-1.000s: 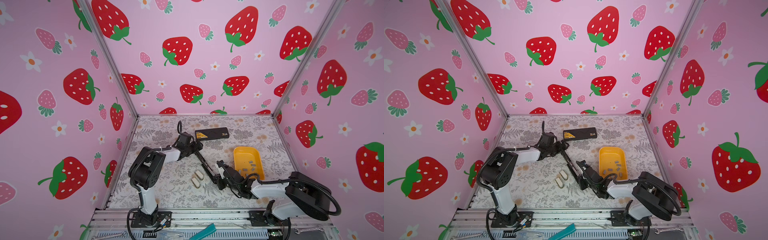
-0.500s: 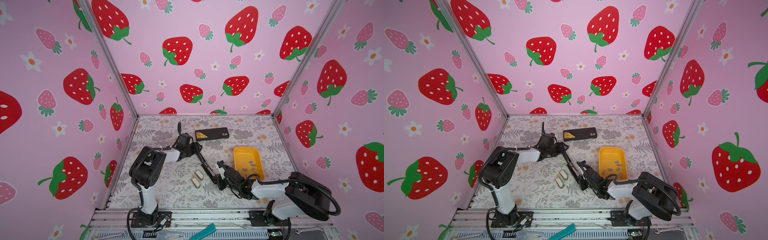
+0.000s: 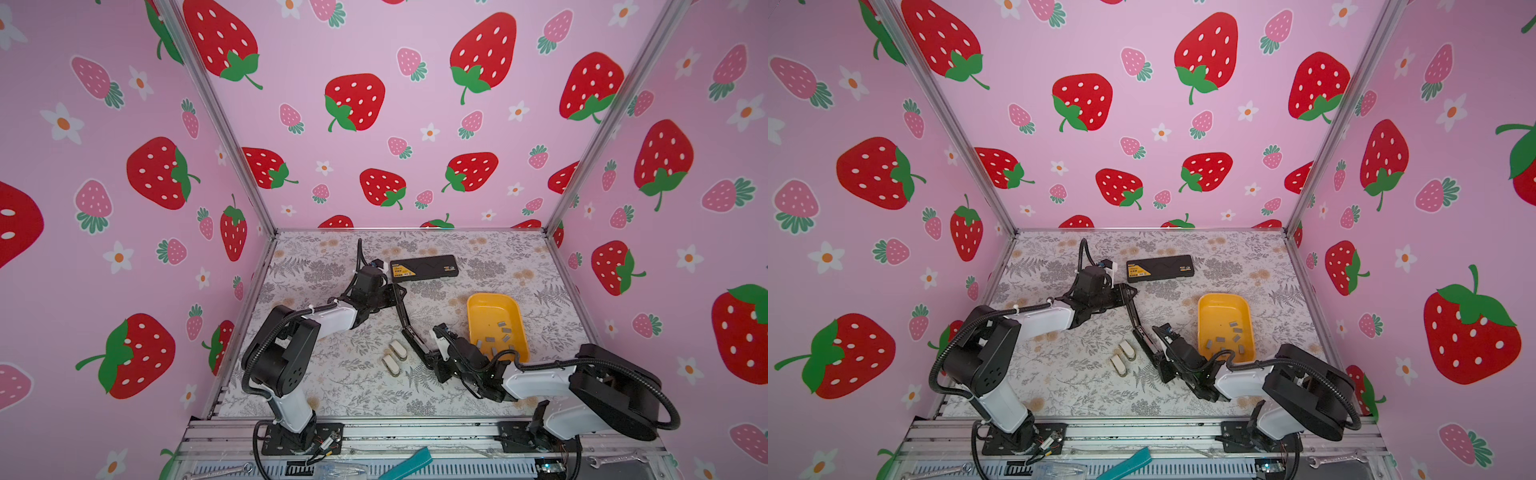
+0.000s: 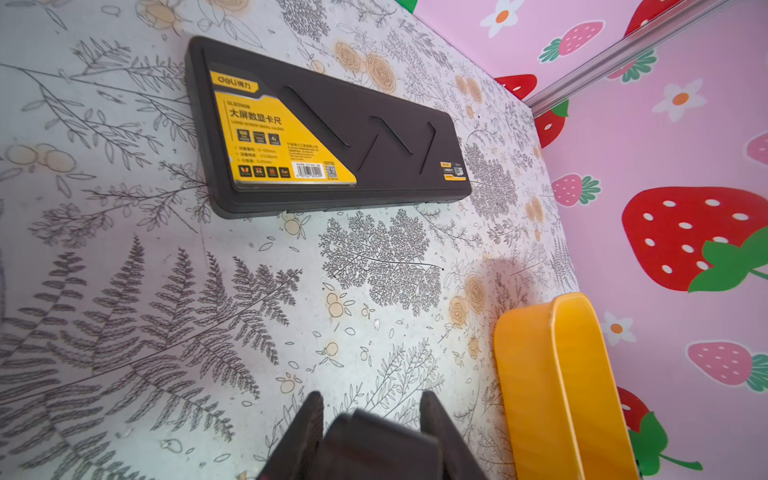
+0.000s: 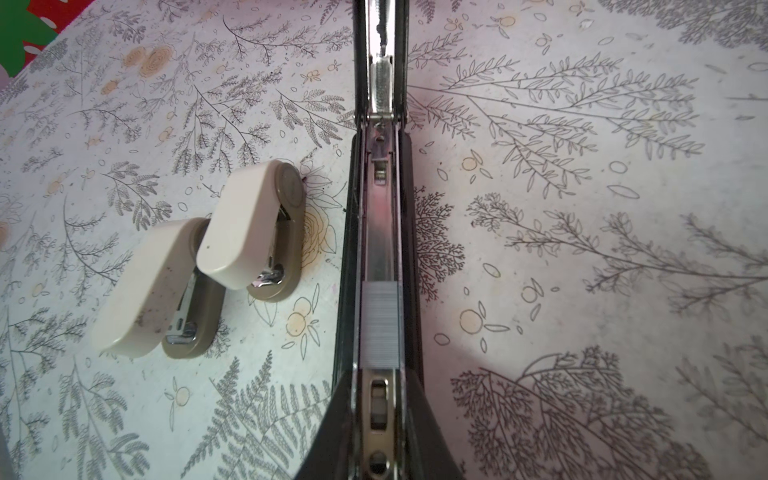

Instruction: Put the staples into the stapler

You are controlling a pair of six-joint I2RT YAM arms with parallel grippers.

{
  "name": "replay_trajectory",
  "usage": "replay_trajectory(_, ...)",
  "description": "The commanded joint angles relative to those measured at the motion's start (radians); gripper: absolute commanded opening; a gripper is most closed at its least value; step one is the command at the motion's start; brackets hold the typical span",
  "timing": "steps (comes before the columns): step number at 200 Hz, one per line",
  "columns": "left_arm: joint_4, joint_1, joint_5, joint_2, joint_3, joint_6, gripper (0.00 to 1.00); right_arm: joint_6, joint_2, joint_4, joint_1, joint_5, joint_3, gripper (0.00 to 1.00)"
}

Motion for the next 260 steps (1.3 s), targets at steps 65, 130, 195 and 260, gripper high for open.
replay_trajectory(65, 0.052, -0.121, -0.099, -0.116, -0.077, 0.178, 0.36, -0.019, -0.008, 0.085, 0.052, 0.068, -0.034, 0.13)
replay_trajectory(130, 0.02, -0.215, -0.263, -0.159, -0.09, 0.295, 0.35, -0.024, -0.087, 0.11, 0.085, 0.124, -0.091, 0.3)
replay_trajectory(195, 0.046, -0.235, -0.289, -0.179, -0.118, 0.319, 0.34, -0.015, -0.161, 0.102, 0.116, 0.156, -0.143, 0.38)
replay_trajectory(260, 0.083, -0.241, -0.28, -0.19, -0.141, 0.334, 0.33, 0.001, -0.238, 0.064, 0.137, 0.191, -0.198, 0.39)
